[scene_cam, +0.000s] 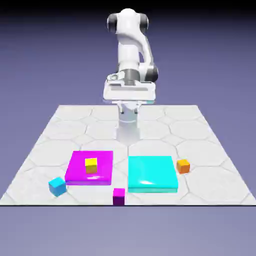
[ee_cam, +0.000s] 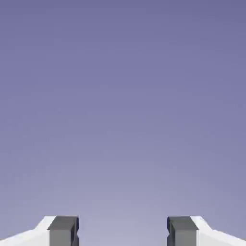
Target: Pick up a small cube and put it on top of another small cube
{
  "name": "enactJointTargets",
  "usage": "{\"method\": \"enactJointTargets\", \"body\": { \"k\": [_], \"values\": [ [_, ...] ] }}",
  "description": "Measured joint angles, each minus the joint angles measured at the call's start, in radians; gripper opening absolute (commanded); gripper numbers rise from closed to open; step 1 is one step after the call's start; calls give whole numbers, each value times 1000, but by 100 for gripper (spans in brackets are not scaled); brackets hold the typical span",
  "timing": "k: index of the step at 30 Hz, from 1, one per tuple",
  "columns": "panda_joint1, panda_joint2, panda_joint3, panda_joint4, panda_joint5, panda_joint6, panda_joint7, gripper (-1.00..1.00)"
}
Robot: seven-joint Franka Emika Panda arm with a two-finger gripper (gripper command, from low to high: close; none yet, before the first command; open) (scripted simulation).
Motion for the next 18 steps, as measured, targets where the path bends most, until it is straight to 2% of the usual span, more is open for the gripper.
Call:
{"method": "enactJointTargets", "body": {
  "k": [18],
  "values": [
    [23,652,-74,556,39,-604,-12,0]
  ]
}}
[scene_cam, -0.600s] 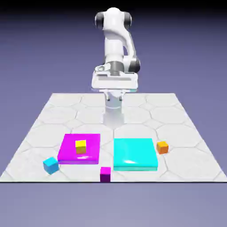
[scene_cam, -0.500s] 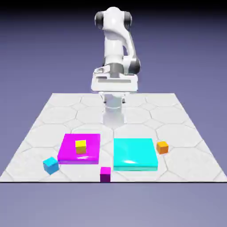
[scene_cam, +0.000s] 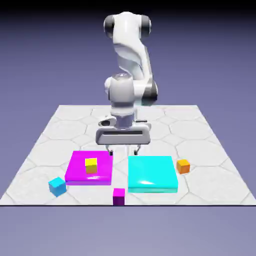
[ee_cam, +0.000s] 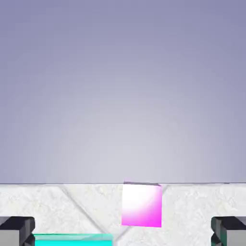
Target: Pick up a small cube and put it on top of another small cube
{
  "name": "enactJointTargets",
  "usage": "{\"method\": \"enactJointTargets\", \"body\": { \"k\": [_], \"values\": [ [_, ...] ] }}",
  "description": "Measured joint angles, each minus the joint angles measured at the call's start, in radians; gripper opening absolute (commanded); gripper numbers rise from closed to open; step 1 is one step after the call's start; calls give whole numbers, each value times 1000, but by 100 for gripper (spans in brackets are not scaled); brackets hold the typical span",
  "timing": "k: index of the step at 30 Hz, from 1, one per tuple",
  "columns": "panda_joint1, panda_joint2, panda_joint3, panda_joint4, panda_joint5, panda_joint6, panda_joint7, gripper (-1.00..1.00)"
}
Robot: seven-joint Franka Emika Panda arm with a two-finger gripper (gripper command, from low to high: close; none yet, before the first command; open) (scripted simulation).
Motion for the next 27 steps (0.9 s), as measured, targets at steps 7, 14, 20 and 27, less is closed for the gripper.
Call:
{"method": "enactJointTargets", "body": {
  "k": [7,14,20,27],
  "values": [
    [9,254,-29,216,15,-235,-5,0],
    [17,492,-56,419,30,-456,-9,0],
    [14,568,-46,346,43,-306,-17,-100],
    [-3,399,-113,339,44,-470,13,-100]
  ]
}}
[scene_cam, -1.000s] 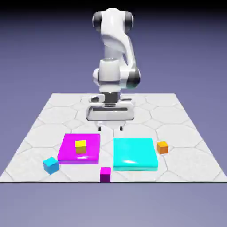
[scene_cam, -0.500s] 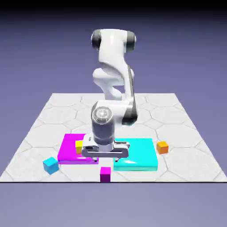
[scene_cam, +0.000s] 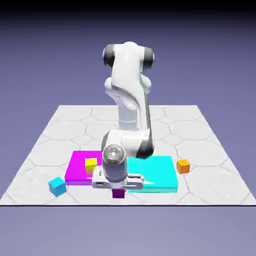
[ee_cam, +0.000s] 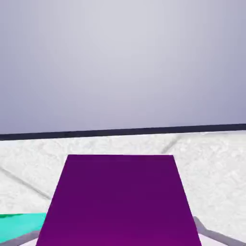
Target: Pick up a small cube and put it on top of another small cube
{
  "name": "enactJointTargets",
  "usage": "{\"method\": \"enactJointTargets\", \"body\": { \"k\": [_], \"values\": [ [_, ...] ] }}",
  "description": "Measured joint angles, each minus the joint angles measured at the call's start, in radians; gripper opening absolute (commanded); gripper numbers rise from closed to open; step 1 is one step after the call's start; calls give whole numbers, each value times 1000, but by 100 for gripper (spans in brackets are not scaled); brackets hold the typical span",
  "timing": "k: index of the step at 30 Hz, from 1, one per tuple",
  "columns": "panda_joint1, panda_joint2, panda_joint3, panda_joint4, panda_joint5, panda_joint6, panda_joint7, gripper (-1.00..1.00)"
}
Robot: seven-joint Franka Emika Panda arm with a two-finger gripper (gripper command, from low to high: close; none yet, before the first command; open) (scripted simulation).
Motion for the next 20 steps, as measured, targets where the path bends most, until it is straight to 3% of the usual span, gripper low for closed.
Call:
{"method": "enactJointTargets", "body": {
  "k": [10,14,15,20],
  "values": [
    [-76,-353,-217,-308,42,-52,89,-100],
    [-78,-300,-203,-391,75,78,65,-100],
    [-79,-282,-198,-417,86,120,57,100],
    [-77,-336,-212,-335,49,-10,82,100]
  ]
}}
